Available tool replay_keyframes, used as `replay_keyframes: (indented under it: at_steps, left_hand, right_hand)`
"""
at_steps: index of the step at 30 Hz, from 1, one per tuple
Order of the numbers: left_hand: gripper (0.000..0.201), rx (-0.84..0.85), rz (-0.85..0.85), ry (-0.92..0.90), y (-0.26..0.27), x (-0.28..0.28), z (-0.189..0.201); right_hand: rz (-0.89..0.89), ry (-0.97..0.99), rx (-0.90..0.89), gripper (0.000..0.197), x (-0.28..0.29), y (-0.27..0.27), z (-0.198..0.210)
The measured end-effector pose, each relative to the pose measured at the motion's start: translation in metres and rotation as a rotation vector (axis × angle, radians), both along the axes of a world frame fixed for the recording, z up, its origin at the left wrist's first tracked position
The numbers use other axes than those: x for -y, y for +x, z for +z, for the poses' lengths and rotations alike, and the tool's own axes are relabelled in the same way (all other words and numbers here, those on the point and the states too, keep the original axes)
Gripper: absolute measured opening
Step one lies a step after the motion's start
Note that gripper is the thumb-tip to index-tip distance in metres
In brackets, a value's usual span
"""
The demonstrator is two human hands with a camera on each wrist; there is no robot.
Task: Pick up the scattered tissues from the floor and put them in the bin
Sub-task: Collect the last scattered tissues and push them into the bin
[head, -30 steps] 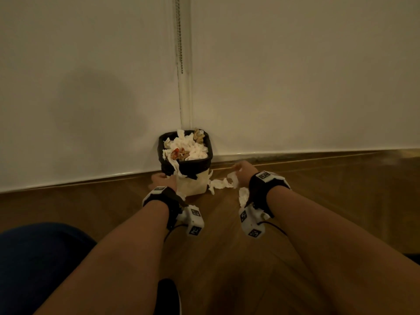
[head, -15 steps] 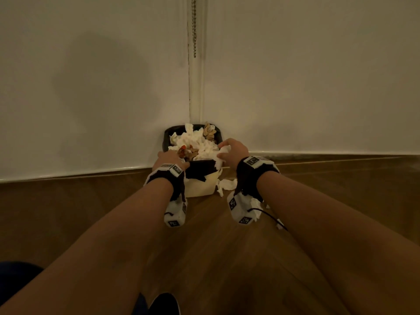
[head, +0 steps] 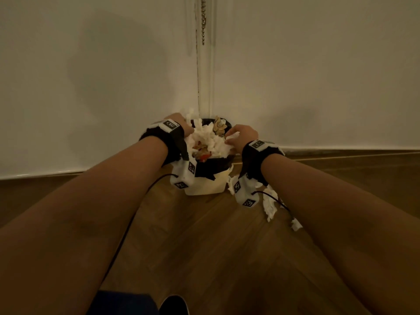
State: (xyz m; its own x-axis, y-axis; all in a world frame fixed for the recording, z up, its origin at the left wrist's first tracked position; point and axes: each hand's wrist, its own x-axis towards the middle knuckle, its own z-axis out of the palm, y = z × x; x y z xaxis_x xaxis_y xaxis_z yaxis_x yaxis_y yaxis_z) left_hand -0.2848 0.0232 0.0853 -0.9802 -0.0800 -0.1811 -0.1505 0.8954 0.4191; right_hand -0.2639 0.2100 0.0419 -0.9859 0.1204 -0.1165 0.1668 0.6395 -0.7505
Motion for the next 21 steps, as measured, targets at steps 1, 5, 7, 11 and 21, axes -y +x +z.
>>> replay_keyframes:
  at_steps: [1, 5, 7, 11, 21]
  left_hand:
    - [0.036, -0.054, 0.028, 0.115, -0.003, 0.002, -0.004]
    - [0.031, -0.236, 0.058, 0.366, -0.006, 0.001, -0.027]
    - [0.030, -0.257, 0.001, 0.358, -0.008, 0.001, -0.039]
    - [0.032, -0.250, 0.048, 0.276, -0.013, -0.004, -0.055]
    - [0.045, -0.266, -0.067, 0.102, -0.022, -0.015, -0.096]
  right_hand:
    - [-0.010, -0.075, -0.003, 0.016, 0.003, -0.001, -0.001]
    - [0.009, -0.052, -0.155, 0.022, 0.021, 0.005, -0.008]
    - [0.127, 0.103, -0.232, 0.044, 0.031, 0.013, -0.014]
    - [0.472, 0.418, -0.326, 0.059, 0.046, 0.025, -0.036]
    - [0.525, 0.704, -0.040, 0.065, 0.044, -0.016, -0.052]
